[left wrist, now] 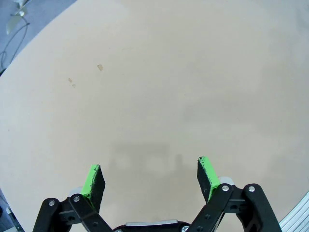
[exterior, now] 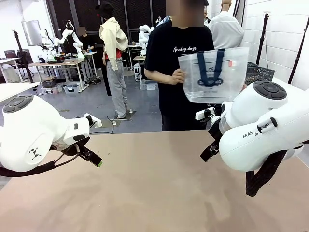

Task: Transfer purchased items from the store into the shopping bag.
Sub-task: Open the Reusable shopping bag in the center of the table.

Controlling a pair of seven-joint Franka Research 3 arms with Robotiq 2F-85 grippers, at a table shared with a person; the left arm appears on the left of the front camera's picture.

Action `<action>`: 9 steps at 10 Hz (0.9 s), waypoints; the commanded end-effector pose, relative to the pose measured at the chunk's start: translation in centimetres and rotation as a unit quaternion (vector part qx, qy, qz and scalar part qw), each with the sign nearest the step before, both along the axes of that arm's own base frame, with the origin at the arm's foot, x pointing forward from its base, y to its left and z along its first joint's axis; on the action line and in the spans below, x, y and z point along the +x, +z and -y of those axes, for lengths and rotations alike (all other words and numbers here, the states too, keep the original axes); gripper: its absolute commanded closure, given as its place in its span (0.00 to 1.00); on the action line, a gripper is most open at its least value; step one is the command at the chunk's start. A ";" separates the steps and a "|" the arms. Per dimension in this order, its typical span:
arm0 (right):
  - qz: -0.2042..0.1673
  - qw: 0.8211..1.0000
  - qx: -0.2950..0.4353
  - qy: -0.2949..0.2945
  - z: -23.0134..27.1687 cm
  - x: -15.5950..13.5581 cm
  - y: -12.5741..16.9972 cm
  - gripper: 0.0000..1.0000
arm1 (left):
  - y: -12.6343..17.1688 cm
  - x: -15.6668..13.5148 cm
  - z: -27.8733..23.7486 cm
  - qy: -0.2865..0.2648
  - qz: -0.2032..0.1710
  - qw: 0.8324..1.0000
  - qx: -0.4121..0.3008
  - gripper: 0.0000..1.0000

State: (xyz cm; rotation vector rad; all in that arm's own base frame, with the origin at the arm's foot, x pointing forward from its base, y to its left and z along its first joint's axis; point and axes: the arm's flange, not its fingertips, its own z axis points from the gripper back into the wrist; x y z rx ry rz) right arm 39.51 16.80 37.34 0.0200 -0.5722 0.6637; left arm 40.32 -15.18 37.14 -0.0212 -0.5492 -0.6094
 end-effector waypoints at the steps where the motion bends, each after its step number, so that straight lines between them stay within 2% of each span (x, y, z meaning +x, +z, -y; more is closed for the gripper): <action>1: 0.000 1.000 0.000 0.000 0.0 0.0 0.0 0.00 | 0.0 0.0 -0.1 0.001 0.000 1.000 0.000 0.00; 9: 0.000 1.000 0.000 0.000 0.0 0.0 0.0 0.00 | 0.0 0.0 -0.1 0.001 0.000 1.000 0.000 0.00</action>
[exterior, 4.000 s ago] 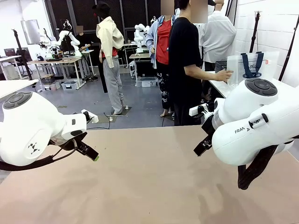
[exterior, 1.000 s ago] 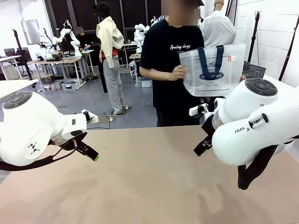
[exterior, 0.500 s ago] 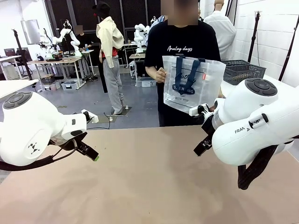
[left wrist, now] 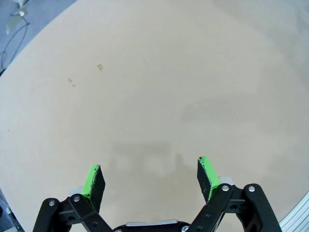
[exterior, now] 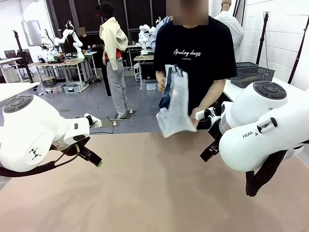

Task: Transfer purchased items from the store into the shopping bag.
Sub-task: Open the Reusable shopping bag in the center of the table.

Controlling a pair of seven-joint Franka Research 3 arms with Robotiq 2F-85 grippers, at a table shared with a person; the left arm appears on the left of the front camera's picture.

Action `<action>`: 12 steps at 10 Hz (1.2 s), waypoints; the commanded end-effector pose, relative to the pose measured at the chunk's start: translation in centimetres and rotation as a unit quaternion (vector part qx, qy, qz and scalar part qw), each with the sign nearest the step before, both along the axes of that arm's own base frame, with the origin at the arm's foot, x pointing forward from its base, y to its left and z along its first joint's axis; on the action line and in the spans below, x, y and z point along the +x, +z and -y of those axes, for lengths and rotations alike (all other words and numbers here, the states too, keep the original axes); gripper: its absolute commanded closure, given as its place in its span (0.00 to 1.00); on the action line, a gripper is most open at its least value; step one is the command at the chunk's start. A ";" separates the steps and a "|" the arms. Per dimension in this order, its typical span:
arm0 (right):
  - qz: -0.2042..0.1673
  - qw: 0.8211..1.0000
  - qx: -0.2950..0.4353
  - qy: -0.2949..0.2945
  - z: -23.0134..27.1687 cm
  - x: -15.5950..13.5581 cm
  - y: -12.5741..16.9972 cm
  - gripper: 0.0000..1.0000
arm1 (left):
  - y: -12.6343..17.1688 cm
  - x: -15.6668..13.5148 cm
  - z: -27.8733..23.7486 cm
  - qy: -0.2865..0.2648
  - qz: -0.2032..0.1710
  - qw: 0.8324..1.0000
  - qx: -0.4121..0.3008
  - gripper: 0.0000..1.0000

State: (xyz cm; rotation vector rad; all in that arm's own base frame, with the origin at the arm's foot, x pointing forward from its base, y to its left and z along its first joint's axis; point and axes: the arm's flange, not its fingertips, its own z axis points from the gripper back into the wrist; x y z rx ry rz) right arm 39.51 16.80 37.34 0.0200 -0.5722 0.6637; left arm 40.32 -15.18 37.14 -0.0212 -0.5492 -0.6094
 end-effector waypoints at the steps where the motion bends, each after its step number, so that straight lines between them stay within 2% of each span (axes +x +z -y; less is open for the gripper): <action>1: 0.000 1.000 0.000 0.000 0.0 0.0 0.0 0.00 | 0.0 0.0 -0.1 0.001 0.000 1.000 0.000 0.00; 11: 0.000 1.000 0.000 0.000 0.0 0.0 0.0 0.00 | 0.0 0.0 0.0 0.000 0.000 1.000 0.000 0.00; 12: 0.023 1.000 -0.004 0.010 0.1 -0.7 0.4 0.00 | 0.8 -0.2 0.2 -0.010 -0.030 0.999 -0.004 0.00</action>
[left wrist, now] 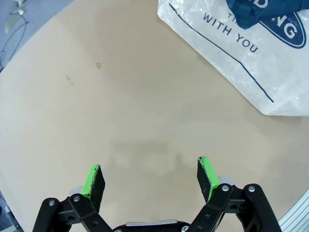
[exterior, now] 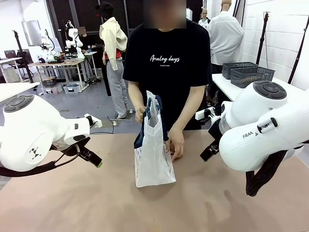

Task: Transfer purchased items from the store into the shopping bag.
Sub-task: Open the Reusable shopping bag in the center of the table.

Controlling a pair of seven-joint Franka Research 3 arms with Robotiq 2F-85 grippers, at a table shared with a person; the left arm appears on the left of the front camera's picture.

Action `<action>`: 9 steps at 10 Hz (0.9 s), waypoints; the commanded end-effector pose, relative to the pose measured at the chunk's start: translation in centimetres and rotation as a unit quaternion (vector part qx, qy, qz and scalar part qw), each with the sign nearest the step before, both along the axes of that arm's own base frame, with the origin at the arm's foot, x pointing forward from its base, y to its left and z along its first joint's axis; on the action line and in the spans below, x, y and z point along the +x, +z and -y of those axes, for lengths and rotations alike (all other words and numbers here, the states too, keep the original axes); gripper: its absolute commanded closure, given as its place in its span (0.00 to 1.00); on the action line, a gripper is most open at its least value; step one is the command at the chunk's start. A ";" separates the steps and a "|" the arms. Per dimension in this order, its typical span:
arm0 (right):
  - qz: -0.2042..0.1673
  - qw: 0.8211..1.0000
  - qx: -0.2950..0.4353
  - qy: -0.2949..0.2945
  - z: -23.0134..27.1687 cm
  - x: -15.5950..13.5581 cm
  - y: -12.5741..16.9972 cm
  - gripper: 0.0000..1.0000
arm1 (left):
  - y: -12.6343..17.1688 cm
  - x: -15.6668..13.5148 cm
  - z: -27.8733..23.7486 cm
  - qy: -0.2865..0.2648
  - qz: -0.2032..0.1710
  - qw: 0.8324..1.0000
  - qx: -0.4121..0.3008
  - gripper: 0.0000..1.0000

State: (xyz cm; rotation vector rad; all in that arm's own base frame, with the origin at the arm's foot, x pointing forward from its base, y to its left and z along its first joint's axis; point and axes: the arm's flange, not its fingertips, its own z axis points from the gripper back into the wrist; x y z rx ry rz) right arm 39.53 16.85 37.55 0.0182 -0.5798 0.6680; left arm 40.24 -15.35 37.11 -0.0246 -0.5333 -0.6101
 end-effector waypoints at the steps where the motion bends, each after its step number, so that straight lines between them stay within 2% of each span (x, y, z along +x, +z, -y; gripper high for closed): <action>1: 0.025 1.000 -0.004 0.015 0.4 -1.5 0.6 0.00 | 1.9 -0.3 0.0 -0.018 -0.044 0.999 -0.014 0.00; 3: 0.064 0.997 -0.010 0.032 0.8 -3.7 1.3 0.00 | 4.6 -0.6 -0.4 -0.040 -0.070 0.996 -0.049 0.00; 5: 0.063 0.997 -0.005 0.039 1.9 -5.8 1.9 0.00 | 7.8 0.1 -0.8 -0.039 -0.079 0.995 -0.049 0.00; 6: 0.075 0.996 0.007 0.054 2.6 -7.3 2.2 0.00 | 9.5 0.6 -0.7 -0.070 -0.063 0.994 -0.057 0.00; 7: 0.069 0.995 0.003 0.076 3.6 -8.8 2.9 0.00 | 11.1 1.5 -0.5 -0.066 -0.050 0.995 -0.063 0.00; 8: 0.093 0.992 0.019 0.086 5.1 -10.8 3.6 0.00 | 13.0 2.4 0.3 -0.074 -0.042 0.994 -0.070 0.00; 9: 0.099 0.991 0.029 0.087 6.4 -12.6 4.2 0.00 | 14.7 3.3 1.1 -0.081 -0.036 0.993 -0.080 0.00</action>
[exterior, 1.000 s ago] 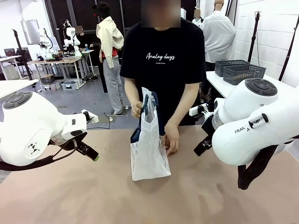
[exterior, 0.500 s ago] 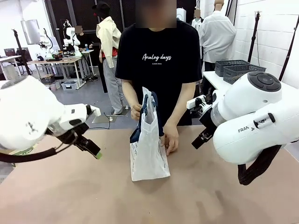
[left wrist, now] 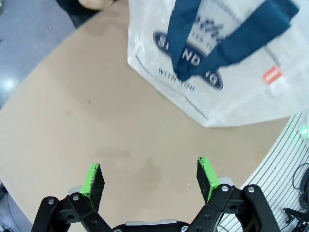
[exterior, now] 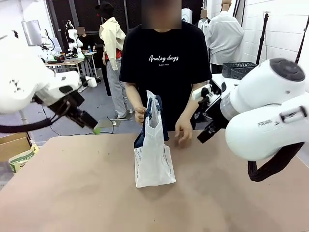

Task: Transfer purchased items from the store into the shopping bag.
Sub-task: Open the Reusable shopping bag in the center of the table.

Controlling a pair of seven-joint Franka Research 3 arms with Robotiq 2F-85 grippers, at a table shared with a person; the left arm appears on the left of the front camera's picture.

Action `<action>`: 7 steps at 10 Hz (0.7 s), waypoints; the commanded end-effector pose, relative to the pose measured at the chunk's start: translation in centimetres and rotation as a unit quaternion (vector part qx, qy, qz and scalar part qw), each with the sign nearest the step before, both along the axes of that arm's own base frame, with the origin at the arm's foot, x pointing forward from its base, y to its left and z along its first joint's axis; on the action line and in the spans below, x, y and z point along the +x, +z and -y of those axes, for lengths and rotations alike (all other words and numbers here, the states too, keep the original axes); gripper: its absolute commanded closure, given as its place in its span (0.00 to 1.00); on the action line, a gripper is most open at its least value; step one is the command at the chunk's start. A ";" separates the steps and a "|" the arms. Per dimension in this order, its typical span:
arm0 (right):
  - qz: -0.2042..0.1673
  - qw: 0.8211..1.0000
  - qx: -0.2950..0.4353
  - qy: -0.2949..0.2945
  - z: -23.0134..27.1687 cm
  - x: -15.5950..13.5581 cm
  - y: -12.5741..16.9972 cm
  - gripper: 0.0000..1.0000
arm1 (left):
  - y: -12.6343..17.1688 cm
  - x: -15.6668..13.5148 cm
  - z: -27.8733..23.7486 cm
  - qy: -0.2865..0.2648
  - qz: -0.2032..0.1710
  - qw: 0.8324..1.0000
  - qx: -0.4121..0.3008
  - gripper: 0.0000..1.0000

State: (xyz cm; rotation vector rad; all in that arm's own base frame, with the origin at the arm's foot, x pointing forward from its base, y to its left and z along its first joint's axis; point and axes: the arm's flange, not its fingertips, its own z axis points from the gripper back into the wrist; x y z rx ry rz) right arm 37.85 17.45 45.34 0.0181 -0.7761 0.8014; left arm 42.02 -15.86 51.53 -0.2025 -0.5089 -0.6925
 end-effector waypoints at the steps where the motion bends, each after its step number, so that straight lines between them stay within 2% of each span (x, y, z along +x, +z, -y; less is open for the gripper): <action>1: -0.003 0.999 0.027 0.029 8.4 -12.5 -2.9 0.00 | 1.7 2.7 1.3 -0.001 0.004 1.000 -0.014 0.00; 4: -0.005 0.999 0.029 0.033 11.5 -16.3 -0.8 0.00 | 4.4 5.3 4.1 0.007 0.010 1.000 -0.003 0.00; 6: -0.005 0.999 0.028 0.023 12.9 -17.1 -0.9 0.00 | 4.4 6.9 5.3 0.001 0.003 1.000 0.003 0.00; 7: -0.006 0.999 0.030 0.025 7.0 -4.3 9.0 0.00 | 4.2 5.2 4.4 -0.002 0.019 1.000 -0.006 0.00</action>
